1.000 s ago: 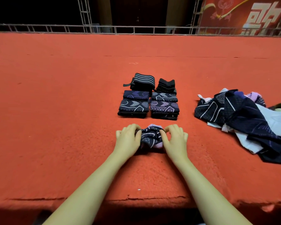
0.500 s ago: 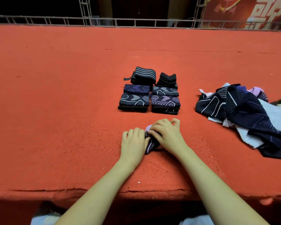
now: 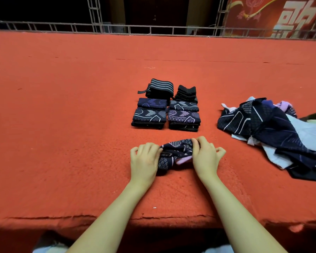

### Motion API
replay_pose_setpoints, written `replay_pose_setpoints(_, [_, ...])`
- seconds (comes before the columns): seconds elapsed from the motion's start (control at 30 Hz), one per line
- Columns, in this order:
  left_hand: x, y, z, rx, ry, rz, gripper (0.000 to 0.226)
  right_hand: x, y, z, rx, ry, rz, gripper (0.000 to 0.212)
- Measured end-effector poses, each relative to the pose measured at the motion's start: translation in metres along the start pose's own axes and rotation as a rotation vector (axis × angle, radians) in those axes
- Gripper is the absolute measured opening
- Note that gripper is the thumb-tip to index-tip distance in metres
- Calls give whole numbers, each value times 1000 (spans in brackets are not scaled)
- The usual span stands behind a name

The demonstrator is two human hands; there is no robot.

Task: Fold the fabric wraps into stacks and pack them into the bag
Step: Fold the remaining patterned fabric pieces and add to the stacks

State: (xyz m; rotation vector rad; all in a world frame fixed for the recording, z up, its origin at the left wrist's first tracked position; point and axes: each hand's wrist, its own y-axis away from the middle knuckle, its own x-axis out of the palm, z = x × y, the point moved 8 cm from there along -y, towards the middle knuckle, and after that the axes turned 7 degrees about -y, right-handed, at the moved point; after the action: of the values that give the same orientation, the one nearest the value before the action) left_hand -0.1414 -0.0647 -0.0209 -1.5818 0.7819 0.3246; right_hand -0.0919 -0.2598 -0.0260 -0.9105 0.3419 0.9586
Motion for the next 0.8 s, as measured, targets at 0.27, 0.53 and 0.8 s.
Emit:
replay_pose_setpoints(0.27, [44,-27,44,-365,38,383,23,21,-10,-1,100,-89,137,17])
replay_pose_setpoints(0.53, [15,-35,0,108,79,166,25,19,13,42,-459,-235,259,26])
replay_pose_setpoints(0.8, [37,-5,4,266,-77,222,34,32,22,26,-523,-94,285,35])
